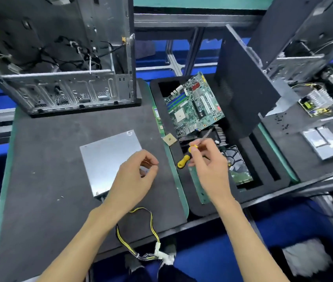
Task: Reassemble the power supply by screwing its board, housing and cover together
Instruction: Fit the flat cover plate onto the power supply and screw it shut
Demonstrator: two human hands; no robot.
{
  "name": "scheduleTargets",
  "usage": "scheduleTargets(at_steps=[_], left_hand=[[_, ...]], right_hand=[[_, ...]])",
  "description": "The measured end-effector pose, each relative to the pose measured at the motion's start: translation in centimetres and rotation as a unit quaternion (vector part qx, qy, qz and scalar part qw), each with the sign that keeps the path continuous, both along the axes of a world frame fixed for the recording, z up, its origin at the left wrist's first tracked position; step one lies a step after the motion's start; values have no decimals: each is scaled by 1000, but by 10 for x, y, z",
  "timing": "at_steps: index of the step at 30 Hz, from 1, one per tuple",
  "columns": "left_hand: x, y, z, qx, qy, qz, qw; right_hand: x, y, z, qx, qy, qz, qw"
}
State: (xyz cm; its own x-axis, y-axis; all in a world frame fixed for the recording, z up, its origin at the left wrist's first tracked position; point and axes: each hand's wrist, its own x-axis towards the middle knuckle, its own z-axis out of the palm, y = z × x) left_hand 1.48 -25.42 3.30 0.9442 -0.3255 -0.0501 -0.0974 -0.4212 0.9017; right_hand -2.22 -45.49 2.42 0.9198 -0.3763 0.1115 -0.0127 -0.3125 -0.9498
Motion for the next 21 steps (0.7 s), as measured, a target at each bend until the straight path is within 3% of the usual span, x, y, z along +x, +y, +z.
scheduleTargets(at_steps=[3, 7, 13, 17, 21], left_hand=[[-3, -22, -10, 11, 18, -50, 999], [-11, -55, -29, 45, 27, -109, 993], [-14, -78, -57, 114, 38, -134, 984], [-14, -78, -64, 146, 47, -154, 976], [-14, -71, -62, 153, 52, -169, 972]], right_hand=[[-11, -42, -25, -78, 44, -31, 995], [-29, -68, -68, -188, 102, 8, 977], [-50, -76, -101, -206, 196, 40, 958], [-55, -72, -105, -282, 326, 156, 889], [-53, -78, -100, -310, 382, 204, 847]])
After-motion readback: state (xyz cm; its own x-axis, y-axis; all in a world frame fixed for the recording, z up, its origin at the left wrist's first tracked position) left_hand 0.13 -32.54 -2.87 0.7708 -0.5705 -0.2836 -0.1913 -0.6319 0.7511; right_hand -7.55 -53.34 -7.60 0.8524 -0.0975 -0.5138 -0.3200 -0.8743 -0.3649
